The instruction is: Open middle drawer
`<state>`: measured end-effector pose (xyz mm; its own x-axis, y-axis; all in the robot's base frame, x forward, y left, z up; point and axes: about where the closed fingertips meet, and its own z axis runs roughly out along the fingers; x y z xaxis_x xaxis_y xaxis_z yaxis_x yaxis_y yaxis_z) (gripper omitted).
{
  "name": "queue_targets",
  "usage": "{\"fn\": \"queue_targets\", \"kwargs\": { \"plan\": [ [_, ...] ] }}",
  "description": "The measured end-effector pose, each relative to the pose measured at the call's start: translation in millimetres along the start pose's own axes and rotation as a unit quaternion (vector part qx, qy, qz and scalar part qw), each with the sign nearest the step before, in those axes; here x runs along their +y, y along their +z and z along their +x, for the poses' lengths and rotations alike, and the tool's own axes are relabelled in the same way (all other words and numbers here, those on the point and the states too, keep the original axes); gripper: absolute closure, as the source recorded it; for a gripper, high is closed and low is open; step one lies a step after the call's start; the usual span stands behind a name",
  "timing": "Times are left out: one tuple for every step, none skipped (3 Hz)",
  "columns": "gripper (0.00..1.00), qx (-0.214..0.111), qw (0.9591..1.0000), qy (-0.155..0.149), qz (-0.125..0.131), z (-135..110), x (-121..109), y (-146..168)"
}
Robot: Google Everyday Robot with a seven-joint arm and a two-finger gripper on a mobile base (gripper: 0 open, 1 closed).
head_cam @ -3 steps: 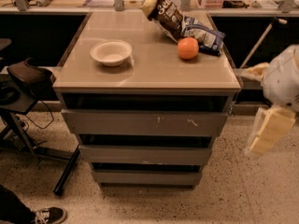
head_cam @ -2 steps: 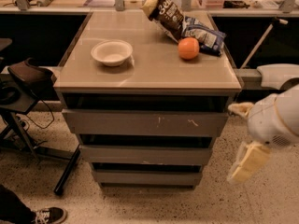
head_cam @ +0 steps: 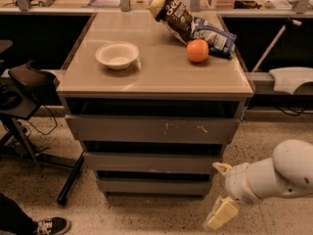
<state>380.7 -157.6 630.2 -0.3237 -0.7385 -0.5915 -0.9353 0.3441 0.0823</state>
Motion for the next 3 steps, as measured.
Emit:
{"fn": "queue_targets", "kwargs": {
  "plan": [
    [0.00,-0.027,0.9992,0.028,0.009,-3,-16,59],
    [0.00,-0.027,0.9992,0.027,0.008,-3,-15,59],
    [0.00,-0.056,0.9972,0.049,0.005,-7,-31,89]
  ]
}}
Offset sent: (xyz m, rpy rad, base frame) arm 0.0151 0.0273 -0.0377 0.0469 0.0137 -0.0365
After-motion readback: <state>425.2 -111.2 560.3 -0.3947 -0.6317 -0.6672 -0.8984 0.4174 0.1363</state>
